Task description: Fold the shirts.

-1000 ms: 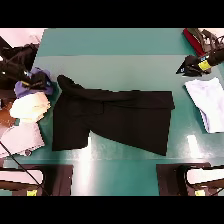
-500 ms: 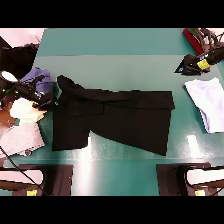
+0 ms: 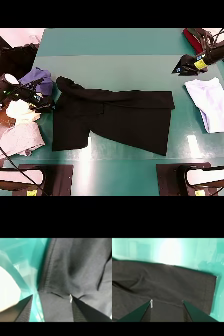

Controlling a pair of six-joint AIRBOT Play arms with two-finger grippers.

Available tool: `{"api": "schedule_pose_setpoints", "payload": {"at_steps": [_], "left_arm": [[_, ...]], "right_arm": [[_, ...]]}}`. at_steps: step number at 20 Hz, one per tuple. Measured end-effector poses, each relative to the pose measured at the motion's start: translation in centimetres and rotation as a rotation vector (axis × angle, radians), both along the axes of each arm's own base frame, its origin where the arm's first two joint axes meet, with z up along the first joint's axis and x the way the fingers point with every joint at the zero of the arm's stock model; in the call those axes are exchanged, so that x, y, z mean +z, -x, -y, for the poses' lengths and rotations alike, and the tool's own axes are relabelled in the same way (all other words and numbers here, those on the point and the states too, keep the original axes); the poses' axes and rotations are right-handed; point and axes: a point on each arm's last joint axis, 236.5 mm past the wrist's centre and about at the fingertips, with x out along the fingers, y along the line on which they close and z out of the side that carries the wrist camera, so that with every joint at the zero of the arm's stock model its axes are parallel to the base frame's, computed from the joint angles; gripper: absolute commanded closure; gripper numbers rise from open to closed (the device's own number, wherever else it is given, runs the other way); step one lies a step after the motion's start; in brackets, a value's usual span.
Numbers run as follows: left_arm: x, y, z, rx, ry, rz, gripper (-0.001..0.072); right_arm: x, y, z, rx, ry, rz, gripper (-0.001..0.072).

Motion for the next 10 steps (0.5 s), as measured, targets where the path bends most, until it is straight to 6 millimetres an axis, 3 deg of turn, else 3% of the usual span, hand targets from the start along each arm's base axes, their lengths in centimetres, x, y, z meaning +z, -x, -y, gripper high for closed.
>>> {"api": "schedule_pose_setpoints", "payload": {"at_steps": [8,9,10], "left_arm": [[-0.8,1.0,1.1,0.024,0.047,-0.033,0.0163],[-0.8,1.0,1.2,0.028,0.052,-0.030,0.0299],[-1.0,0.9,1.3,0.031,0.052,-0.027,0.0333]], "right_arm": [[0.0,0.1,-0.1,0.002,-0.001,-0.005,0.0282],[0.0,0.1,-0.1,0.002,-0.001,-0.005,0.0282],[0.0,0.1,-0.1,0.002,-0.001,-0.005,0.0283]]}}
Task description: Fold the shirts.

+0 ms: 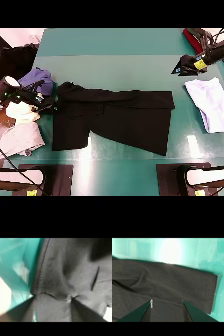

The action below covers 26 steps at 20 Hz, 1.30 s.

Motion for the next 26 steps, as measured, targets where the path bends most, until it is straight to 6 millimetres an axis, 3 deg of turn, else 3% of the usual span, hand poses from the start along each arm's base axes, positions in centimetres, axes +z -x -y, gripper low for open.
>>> {"api": "schedule_pose_setpoints", "payload": {"at_steps": [1,2,3,4,8,11,14,17,18,19,23,25,26], "left_arm": [[-0.1,0.0,0.1,0.003,0.006,0.000,0.0352],[-0.1,-0.2,0.3,0.008,0.013,0.005,0.0501],[-0.1,-0.3,0.4,0.013,0.016,0.013,0.0528],[-0.1,-0.5,0.4,0.015,0.017,0.018,0.0659],[0.8,-1.1,0.8,0.017,0.037,0.037,0.0677],[2.8,-1.7,0.9,0.013,0.037,0.084,0.0676],[6.1,-2.4,0.7,0.009,0.012,0.189,0.0676],[8.8,-2.7,0.7,0.001,-0.009,0.272,0.0676],[9.3,-2.7,0.7,-0.001,-0.013,0.289,0.0676],[9.7,-2.7,0.7,-0.002,-0.016,0.300,0.0675],[10.6,-2.5,1.0,-0.006,-0.007,0.318,0.0675],[10.8,-2.4,1.3,-0.007,0.003,0.318,0.0675],[10.9,-2.4,1.3,-0.007,0.006,0.319,0.0675]], "right_arm": [[0.0,0.0,0.0,0.000,0.000,0.000,0.0283],[0.0,0.0,0.0,0.000,0.000,0.000,0.0283],[0.0,0.1,0.0,0.001,0.000,-0.002,0.0283],[0.0,0.2,0.0,0.003,0.000,-0.009,0.0283],[-0.4,1.7,0.2,0.018,0.004,-0.066,0.0285],[-1.5,4.2,0.0,0.026,-0.001,-0.132,0.0343],[-3.7,8.3,0.1,0.016,0.017,-0.215,0.0343],[-6.7,13.7,-0.3,-0.002,0.020,-0.316,0.0324],[-7.8,15.6,-0.6,-0.006,0.019,-0.349,0.0196],[-9.0,17.7,-1.1,-0.004,0.017,-0.385,0.0126],[-12.8,25.3,-3.1,0.021,0.018,-0.518,0.0136],[-14.3,27.9,-4.1,0.021,0.030,-0.549,0.0149],[-14.9,28.8,-4.5,0.019,0.038,-0.557,0.0193]]}}
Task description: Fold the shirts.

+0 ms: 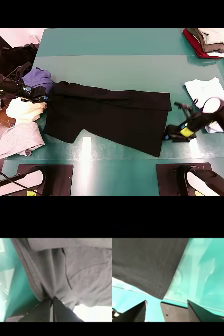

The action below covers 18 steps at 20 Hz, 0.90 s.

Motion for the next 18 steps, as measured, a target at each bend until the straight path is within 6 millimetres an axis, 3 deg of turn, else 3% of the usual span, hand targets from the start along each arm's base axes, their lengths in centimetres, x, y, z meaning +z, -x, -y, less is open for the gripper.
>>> {"api": "schedule_pose_setpoints", "payload": {"at_steps": [3,10,12,15,18], "left_arm": [[0.1,0.1,0.2,-0.003,0.008,-0.003,0.0675],[0.2,0.2,0.4,-0.006,0.015,-0.005,0.0675],[0.2,0.2,0.4,-0.006,0.016,-0.005,0.0675],[0.2,0.2,0.4,-0.008,0.015,-0.005,0.0676],[1.1,-0.3,0.3,-0.004,0.006,0.035,0.0676]], "right_arm": [[-1.6,2.0,-1.2,0.000,0.028,-0.002,0.0207],[-3.5,2.8,-3.8,-0.013,0.036,-0.005,0.0219],[-4.0,3.4,-4.5,0.000,0.033,-0.038,0.0345],[-4.5,3.4,-5.1,0.027,0.037,-0.032,0.0657],[-4.1,1.3,-5.5,0.024,0.026,0.093,0.0699]]}}
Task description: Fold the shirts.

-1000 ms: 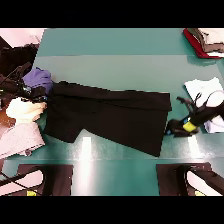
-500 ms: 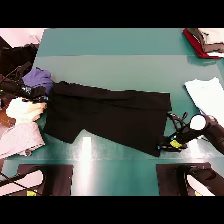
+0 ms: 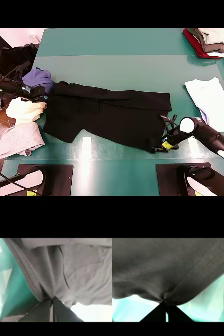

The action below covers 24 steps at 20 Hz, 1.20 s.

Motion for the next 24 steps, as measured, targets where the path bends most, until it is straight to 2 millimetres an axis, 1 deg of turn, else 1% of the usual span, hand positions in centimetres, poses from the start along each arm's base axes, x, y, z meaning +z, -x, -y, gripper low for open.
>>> {"api": "schedule_pose_setpoints", "payload": {"at_steps": [1,2,3,5,6,7,8,9,10,11,12,13,14,15,16,17,18,19,20,21,22,23,24], "left_arm": [[1.0,-0.6,-0.1,0.008,-0.006,0.038,0.0676],[2.3,-1.3,-0.2,0.015,-0.012,0.083,0.0676],[4.2,-2.0,-0.3,0.019,-0.019,0.138,0.0676],[9.0,-3.5,-0.1,0.026,-0.020,0.264,0.0675],[11.8,-4.1,0.1,0.028,-0.013,0.336,0.0675],[15.2,-4.5,0.6,0.026,-0.001,0.417,0.0676],[18.6,-4.6,1.1,0.024,0.012,0.498,0.0676],[22.4,-4.6,1.7,0.021,0.024,0.586,0.0675],[26.3,-4.0,2.5,0.011,0.043,0.676,0.0676],[30.0,-3.2,3.3,-0.003,0.056,0.762,0.0676],[33.5,-2.1,4.0,-0.020,0.065,0.846,0.0676],[37.1,-0.5,4.8,-0.039,0.067,0.936,0.0676],[40.2,1.2,5.6,-0.056,0.070,1.016,0.0676],[43.3,3.3,6.5,-0.072,0.074,1.098,0.0675],[45.9,5.4,7.3,-0.083,0.077,1.175,0.0676],[48.1,7.5,8.0,-0.090,0.081,1.244,0.0676],[50.1,9.8,8.7,-0.096,0.088,1.313,0.0675],[51.7,11.9,9.3,-0.102,0.094,1.372,0.0676],[53.2,14.1,9.9,-0.104,0.096,1.431,0.0676],[54.3,15.9,10.3,-0.106,0.097,1.478,0.0676],[55.2,17.7,10.8,-0.109,0.100,1.522,0.0676],[55.8,19.0,11.2,-0.114,0.100,1.552,0.0676],[56.2,19.8,11.3,-0.115,0.100,1.572,0.0677]], "right_arm": [[0.6,-1.3,0.2,-0.007,0.000,0.064,0.0699],[2.0,-2.7,0.0,-0.029,-0.024,0.127,0.0699],[3.8,-4.3,-0.1,-0.057,-0.051,0.191,0.0700],[8.9,-9.3,0.7,-0.140,-0.087,0.405,0.0700],[12.4,-11.6,1.4,-0.181,-0.108,0.519,0.0700],[16.3,-13.9,2.5,-0.222,-0.118,0.644,0.0700],[20.7,-15.8,4.0,-0.257,-0.117,0.777,0.0700],[24.9,-17.0,5.4,-0.282,-0.112,0.893,0.0700],[29.8,-17.8,7.2,-0.307,-0.094,1.025,0.0700],[34.3,-18.1,8.8,-0.328,-0.068,1.144,0.0700],[38.8,-17.7,10.3,-0.342,-0.035,1.261,0.0700],[42.9,-17.0,11.5,-0.354,-0.001,1.365,0.0700],[47.0,-15.8,12.6,-0.364,0.043,1.468,0.0700],[50.4,-14.6,13.4,-0.372,0.086,1.555,0.0700],[53.7,-13.0,14.0,-0.379,0.129,1.639,0.0700],[56.3,-11.6,14.4,-0.382,0.170,1.704,0.0700],[58.5,-10.2,14.6,-0.379,0.212,1.754,0.0701],[60.2,-9.0,14.5,-0.367,0.249,1.791,0.0701],[61.4,-8.2,14.4,-0.354,0.275,1.807,0.0701],[62.1,-7.7,14.3,-0.340,0.299,1.804,0.0702],[62.5,-7.5,14.3,-0.325,0.316,1.791,0.0702],[62.4,-7.7,14.3,-0.311,0.326,1.765,0.0702],[61.9,-8.1,14.5,-0.301,0.331,1.726,0.0703]]}}
